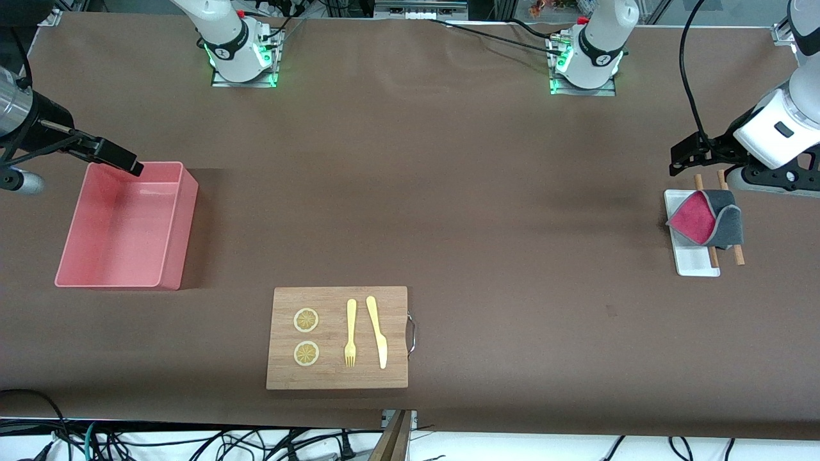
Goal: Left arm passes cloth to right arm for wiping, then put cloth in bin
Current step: 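Reach the left gripper down to the grey cloth on the white holder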
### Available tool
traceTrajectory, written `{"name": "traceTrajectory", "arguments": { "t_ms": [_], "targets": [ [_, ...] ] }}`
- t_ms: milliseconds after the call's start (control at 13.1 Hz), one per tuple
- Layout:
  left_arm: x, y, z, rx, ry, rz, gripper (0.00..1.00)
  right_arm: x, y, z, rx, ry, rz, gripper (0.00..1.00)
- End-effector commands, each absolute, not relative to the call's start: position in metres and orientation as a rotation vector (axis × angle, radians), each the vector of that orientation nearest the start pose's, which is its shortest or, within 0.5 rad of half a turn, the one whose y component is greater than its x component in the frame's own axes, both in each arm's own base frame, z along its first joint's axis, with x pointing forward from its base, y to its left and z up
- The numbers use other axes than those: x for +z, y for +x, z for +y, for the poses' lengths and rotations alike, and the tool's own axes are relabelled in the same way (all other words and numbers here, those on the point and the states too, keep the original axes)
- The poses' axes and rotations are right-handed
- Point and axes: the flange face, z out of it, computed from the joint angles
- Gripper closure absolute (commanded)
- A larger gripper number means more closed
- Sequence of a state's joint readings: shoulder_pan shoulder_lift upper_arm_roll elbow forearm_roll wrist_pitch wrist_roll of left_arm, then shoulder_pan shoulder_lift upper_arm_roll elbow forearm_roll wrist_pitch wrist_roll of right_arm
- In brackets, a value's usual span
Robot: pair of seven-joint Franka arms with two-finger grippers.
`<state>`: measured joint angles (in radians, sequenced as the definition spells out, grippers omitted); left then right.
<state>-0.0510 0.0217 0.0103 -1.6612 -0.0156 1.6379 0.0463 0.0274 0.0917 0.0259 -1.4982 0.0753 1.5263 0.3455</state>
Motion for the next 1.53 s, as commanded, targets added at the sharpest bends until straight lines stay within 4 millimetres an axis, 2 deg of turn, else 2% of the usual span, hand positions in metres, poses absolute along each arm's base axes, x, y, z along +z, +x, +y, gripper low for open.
{"name": "traceTrajectory", "arguments": {
  "t_ms": [0,230,612,765,918,1071,1224,1301,1378,1454],
  "targets": [
    [0.581,0.567,-0.026,0.078,-3.181,0.122,0.0,0.61,0.579,0.037,0.104,-3.041,0.446,0.0],
    [0.578,0.58,-0.024,0.073,-3.172,0.118,0.0,0.609,0.579,0.039,0.107,-3.042,0.441,0.0],
    [0.57,0.576,-0.023,0.167,-3.16,0.158,0.0,0.61,0.58,0.039,0.098,-3.04,0.439,0.0],
    [0.56,0.578,-0.021,0.211,-3.149,0.324,0.0,0.611,0.579,0.04,0.093,-3.042,0.435,0.0],
    [0.548,0.582,-0.011,0.252,-3.09,0.544,0.0,0.613,0.579,0.044,0.064,-3.093,0.321,0.0],
    [0.533,0.586,0.017,0.291,-3.069,0.747,0.0,0.615,0.579,0.056,0.033,-3.144,0.163,0.0],
    [0.509,0.587,0.049,0.36,-2.971,1.014,0.0,0.615,0.579,0.059,0.03,-3.144,0.155,0.0],
    [0.492,0.585,0.064,0.412,-2.846,1.13,0.0,0.615,0.579,0.062,0.028,-3.144,0.145,0.0],
    [0.471,0.577,0.082,0.413,-2.807,1.193,0.0,0.615,0.578,0.063,0.03,-3.142,0.143,0.0],
    [0.456,0.569,0.119,0.371,-2.791,1.252,0.0,0.615,0.578,0.063,0.031,-3.141,0.143,0.0]
  ]
}}
